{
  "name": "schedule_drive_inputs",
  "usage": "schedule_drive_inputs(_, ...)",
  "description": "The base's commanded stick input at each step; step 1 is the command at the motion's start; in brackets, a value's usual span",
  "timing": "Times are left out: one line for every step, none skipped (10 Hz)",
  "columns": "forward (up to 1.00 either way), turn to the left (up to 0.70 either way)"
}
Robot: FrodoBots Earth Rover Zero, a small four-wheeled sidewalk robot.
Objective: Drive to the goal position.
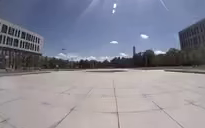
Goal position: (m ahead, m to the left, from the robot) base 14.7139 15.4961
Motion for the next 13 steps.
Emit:
schedule_drive_inputs(0.66,0.0)
schedule_drive_inputs(0.66,0.0)
schedule_drive_inputs(0.66,0.0)
schedule_drive_inputs(0.66,0.0)
schedule_drive_inputs(0.66,0.0)
schedule_drive_inputs(0.66,0.0)
schedule_drive_inputs(0.66,0.0)
schedule_drive_inputs(0.66,0.0)
schedule_drive_inputs(0.66,0.0)
schedule_drive_inputs(0.66,0.0)
schedule_drive_inputs(0.66,0.0)
schedule_drive_inputs(0.66,0.0)
schedule_drive_inputs(0.66,0.0)
